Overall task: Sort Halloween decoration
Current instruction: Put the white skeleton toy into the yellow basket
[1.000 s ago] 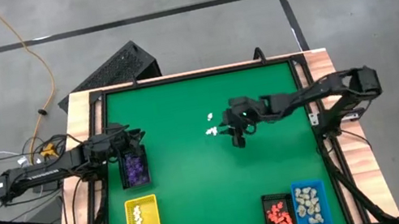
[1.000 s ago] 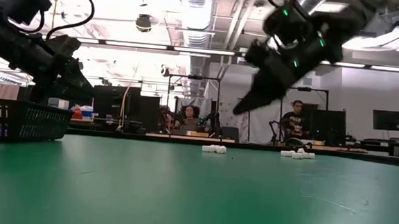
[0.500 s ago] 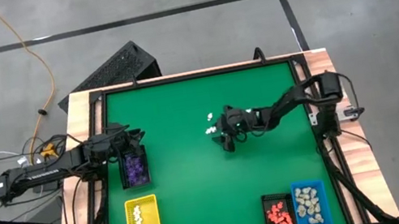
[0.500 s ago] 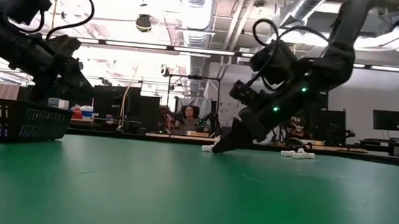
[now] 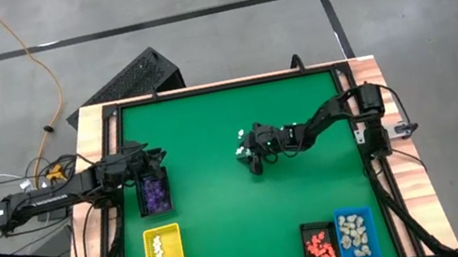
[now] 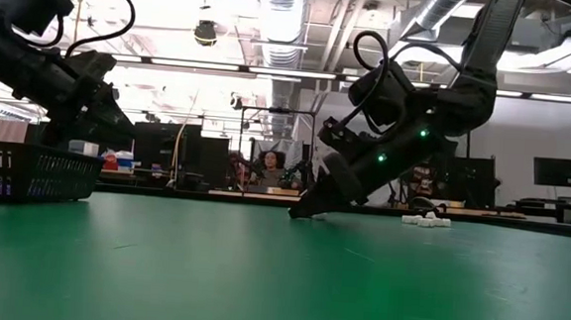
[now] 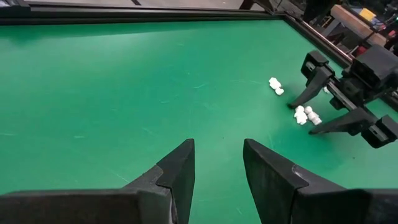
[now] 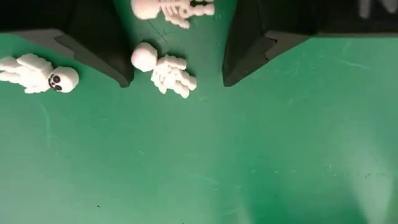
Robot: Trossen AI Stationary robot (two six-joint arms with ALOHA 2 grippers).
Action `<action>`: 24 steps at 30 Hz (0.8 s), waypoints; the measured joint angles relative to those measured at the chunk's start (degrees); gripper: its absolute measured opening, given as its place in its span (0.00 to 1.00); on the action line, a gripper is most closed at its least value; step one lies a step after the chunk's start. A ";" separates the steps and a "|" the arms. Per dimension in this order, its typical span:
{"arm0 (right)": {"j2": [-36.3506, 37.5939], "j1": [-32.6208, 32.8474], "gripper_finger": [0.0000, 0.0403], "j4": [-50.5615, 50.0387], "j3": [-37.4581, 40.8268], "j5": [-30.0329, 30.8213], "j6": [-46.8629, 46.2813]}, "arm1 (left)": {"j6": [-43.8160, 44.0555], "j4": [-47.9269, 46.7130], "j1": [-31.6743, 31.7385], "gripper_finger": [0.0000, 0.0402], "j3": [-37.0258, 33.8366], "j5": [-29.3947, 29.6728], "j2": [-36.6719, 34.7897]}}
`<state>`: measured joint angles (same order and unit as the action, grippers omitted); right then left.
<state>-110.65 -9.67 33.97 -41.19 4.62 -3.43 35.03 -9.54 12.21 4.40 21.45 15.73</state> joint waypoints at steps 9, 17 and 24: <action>-0.07 0.09 0.45 0.00 0.07 2.16 -1.70 | 0.79 0.00 0.00 0.31 -0.01 0.03 0.00; -0.17 0.47 0.19 3.17 -0.14 3.49 -1.68 | 1.03 -0.02 0.00 0.31 -0.01 0.09 0.00; -0.52 1.19 0.10 1.38 -5.43 3.69 0.24 | 1.03 -0.02 0.00 0.31 -0.01 0.17 0.00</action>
<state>-111.17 -8.48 35.35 -46.62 8.31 -3.19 36.05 -9.56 12.20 4.40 21.63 15.73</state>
